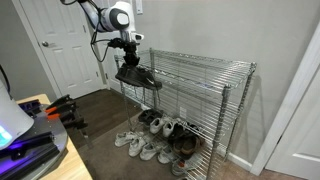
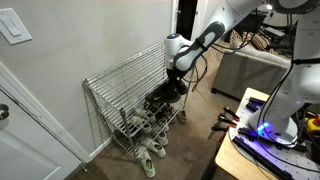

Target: Pick up the shoes and put them on the second shelf

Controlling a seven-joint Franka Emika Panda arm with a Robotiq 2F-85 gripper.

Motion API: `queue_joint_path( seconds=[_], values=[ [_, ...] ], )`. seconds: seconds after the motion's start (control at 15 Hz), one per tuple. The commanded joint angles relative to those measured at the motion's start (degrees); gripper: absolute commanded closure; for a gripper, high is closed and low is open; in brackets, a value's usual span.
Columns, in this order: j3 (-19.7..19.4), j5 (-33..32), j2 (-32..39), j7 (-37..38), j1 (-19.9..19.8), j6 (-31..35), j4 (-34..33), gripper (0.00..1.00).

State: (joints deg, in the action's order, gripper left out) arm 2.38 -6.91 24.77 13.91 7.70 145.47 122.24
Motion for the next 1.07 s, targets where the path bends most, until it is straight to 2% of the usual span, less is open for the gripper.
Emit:
queue_joint_path(
  seconds=[0.0,0.27,0.4,0.53,0.67,0.8,1.0],
  values=[
    [0.7,4.1,0.8,-4.3,-2.5,8.4,1.2,0.95],
    [2.3,7.3,4.8,-8.5,-5.2,18.2,0.6,0.94],
    [5.0,8.7,4.5,-12.8,-7.9,18.0,1.5,0.95],
    [7.1,8.8,2.1,-17.0,-9.6,14.5,4.0,0.94],
    [7.0,7.9,1.2,-18.4,-9.5,14.0,5.7,0.94],
    [5.7,7.2,1.8,-18.3,-8.6,16.3,6.5,0.94],
    [4.6,7.0,3.4,-17.3,-8.2,22.8,6.5,0.94]
  ],
)
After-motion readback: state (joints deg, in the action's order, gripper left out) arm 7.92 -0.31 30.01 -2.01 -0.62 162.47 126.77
